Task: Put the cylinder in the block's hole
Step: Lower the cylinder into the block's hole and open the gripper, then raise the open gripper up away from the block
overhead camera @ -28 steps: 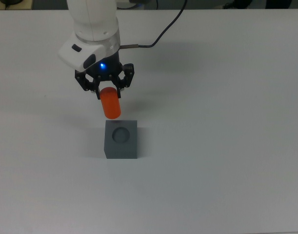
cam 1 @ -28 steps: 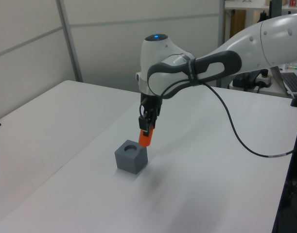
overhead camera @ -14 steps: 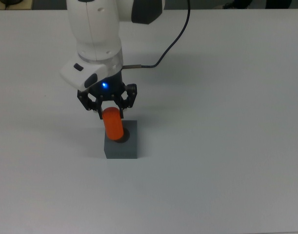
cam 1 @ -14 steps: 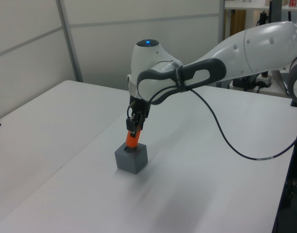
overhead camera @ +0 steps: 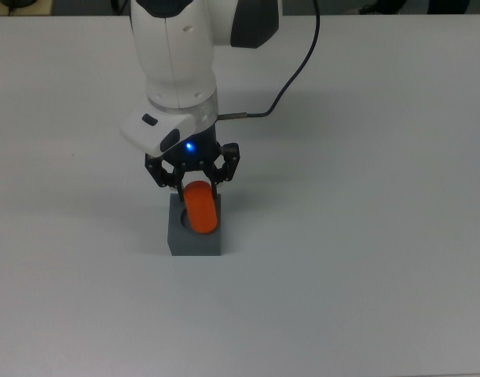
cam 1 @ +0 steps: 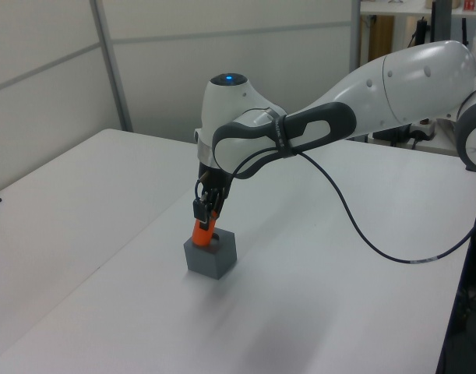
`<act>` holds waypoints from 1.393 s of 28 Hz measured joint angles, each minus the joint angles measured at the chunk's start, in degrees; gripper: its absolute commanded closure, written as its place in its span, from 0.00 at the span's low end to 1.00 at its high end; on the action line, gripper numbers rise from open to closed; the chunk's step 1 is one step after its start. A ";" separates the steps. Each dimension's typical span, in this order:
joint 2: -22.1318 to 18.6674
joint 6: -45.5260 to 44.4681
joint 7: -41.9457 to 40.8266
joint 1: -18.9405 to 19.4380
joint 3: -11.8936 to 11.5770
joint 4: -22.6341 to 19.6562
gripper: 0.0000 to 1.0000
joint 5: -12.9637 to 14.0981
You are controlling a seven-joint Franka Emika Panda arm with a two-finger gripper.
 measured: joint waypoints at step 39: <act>-6.33 -21.21 -0.01 -0.87 -2.74 1.72 0.00 -7.77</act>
